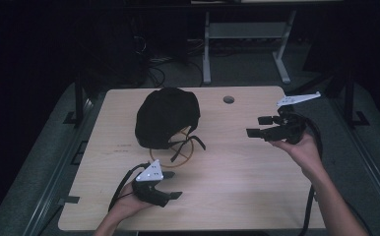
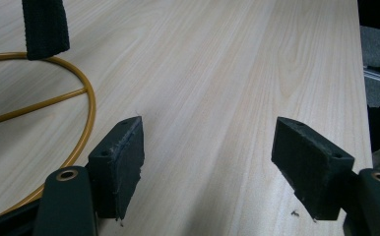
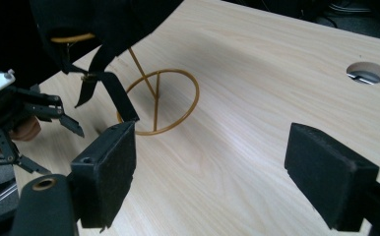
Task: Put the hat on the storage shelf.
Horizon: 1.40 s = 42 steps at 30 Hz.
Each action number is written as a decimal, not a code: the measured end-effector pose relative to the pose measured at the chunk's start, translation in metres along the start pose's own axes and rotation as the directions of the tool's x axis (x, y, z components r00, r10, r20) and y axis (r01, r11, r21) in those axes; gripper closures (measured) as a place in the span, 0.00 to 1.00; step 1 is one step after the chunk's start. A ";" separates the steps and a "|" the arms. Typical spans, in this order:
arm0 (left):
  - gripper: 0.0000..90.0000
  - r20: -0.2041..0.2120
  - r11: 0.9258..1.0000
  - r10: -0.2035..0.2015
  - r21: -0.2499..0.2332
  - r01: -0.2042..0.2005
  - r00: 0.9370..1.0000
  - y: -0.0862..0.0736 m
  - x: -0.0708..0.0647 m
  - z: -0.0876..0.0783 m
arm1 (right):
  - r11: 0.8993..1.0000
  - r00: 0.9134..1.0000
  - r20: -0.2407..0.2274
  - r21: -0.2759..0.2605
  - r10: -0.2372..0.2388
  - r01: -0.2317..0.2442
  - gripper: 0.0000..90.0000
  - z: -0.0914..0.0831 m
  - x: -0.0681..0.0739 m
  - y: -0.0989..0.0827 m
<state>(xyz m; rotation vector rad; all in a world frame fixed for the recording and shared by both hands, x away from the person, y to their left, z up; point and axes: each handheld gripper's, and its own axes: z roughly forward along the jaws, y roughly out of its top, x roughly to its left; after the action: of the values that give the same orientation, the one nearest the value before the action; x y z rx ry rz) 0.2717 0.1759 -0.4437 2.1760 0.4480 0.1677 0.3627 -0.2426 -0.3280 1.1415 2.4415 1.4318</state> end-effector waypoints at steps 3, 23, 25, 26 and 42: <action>0.31 -0.002 1.000 0.000 0.000 0.000 1.000 0.000 0.000 -0.001 | 1.000 1.000 0.005 0.005 0.007 -0.007 0.21 -0.002 -0.003 -0.010; 0.31 -0.006 1.000 -0.019 -0.009 0.019 1.000 0.000 0.002 -0.002 | 0.997 0.997 0.003 0.012 0.082 -0.082 0.21 -0.004 -0.015 -0.058; 0.31 -0.006 1.000 -0.020 -0.009 0.020 1.000 0.000 0.002 -0.002 | 0.996 0.997 0.003 0.014 0.083 -0.083 0.21 -0.004 -0.016 -0.061; 0.31 -0.006 1.000 -0.019 -0.005 0.019 1.000 0.000 0.002 -0.003 | 0.996 0.996 0.005 0.008 0.089 -0.089 0.21 -0.004 -0.017 -0.065; 0.31 -0.009 1.000 -0.014 -0.007 0.014 1.000 -0.001 0.003 -0.002 | 0.995 0.994 0.042 0.017 0.100 -0.101 0.21 -0.004 -0.018 -0.099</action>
<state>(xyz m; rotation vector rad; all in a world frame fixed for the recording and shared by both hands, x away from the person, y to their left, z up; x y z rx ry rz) 0.2734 0.1793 -0.4429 2.1654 0.4668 0.1717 0.3187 -0.2848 -0.4082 1.3019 2.4076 1.3992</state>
